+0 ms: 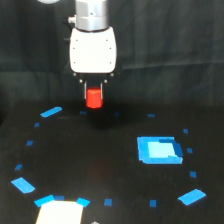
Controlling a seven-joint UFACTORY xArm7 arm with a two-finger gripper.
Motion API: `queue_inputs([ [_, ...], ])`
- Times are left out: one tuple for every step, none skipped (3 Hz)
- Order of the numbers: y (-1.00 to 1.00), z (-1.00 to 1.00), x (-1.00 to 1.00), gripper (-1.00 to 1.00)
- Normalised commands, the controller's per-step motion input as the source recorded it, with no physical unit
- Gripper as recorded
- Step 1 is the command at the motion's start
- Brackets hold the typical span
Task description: Pick up the red object from the table
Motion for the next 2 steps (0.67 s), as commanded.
queue_inputs([
  [-0.42,1.0,-0.51,-1.0],
  [-1.0,0.07,-0.56,-1.0],
])
